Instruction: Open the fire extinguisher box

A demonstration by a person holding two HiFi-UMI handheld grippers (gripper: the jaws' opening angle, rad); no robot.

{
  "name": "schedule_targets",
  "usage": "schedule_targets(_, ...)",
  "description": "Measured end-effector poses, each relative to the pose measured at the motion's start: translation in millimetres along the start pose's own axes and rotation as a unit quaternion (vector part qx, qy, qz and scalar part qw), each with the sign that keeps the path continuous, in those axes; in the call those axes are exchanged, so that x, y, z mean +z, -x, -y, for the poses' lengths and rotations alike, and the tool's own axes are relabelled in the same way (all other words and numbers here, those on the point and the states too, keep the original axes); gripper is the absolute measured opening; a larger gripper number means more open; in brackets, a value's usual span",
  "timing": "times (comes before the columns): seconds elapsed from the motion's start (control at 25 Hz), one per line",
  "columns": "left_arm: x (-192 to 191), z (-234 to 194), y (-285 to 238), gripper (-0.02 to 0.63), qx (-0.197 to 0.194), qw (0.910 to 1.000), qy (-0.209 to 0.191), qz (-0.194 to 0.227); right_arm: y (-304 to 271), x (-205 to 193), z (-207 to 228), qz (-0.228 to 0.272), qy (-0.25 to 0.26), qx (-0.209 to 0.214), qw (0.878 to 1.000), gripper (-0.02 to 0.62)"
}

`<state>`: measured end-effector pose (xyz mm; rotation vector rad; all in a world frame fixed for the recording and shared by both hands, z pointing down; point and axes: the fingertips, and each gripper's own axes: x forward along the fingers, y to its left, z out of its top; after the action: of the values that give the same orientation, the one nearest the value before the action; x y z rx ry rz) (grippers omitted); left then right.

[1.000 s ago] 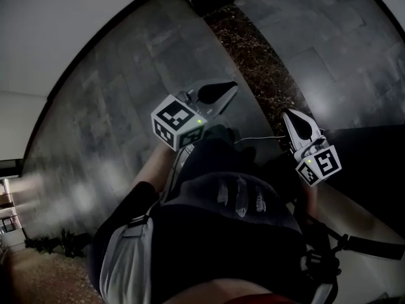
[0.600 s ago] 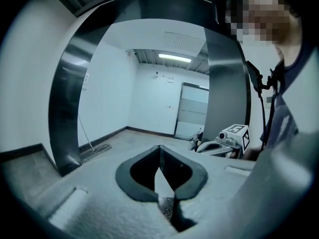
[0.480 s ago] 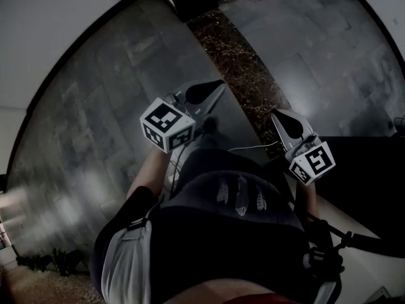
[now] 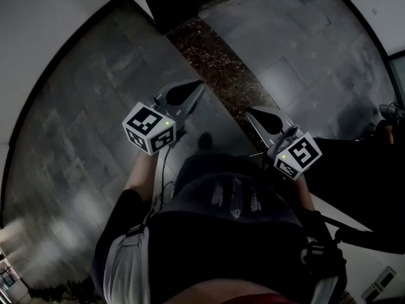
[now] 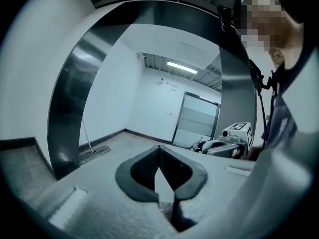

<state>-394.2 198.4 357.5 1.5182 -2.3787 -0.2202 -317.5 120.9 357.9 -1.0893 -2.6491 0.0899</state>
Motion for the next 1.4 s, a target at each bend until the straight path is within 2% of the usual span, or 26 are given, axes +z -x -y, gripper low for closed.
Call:
schedule_targets(0.12,5,-18,-2,-0.002,-0.013,0.9999,-0.01,0.003,-23,2,-3,-0.015,0.004,0.001,1.0,0.001)
schedule_targets(0.24,4,-20,-8,-0.002,-0.023,0.9996,-0.013,0.004,-31,-1,5,-0.024,-0.017,-0.007,1.0,0.0)
schedule_targets(0.44,5,-38,-16,-0.002,-0.033,0.9993,0.013,0.012,-55,12,25,-0.009,-0.037,-0.006,0.999,0.001)
schedule_targets(0.72,24,-72,-53,-0.002,-0.011,0.9998,0.016,0.004,-66,21,71,0.011,-0.046,-0.013,0.999,0.002)
schedule_targets(0.88,32,-74,-98,-0.002,-0.022,0.9995,-0.009,-0.02,-52,15,119,0.025,-0.067,-0.041,0.997,0.002)
schedule_targets(1.16,39,-58,-209,-0.002,-0.057,0.9957,-0.02,-0.071,0,1,221,0.058,-0.119,-0.08,0.988,0.002)
schedule_targets(1.4,65,-39,-321,-0.002,-0.08,0.9926,-0.034,-0.085,45,2,312,0.065,-0.141,-0.09,0.984,0.002)
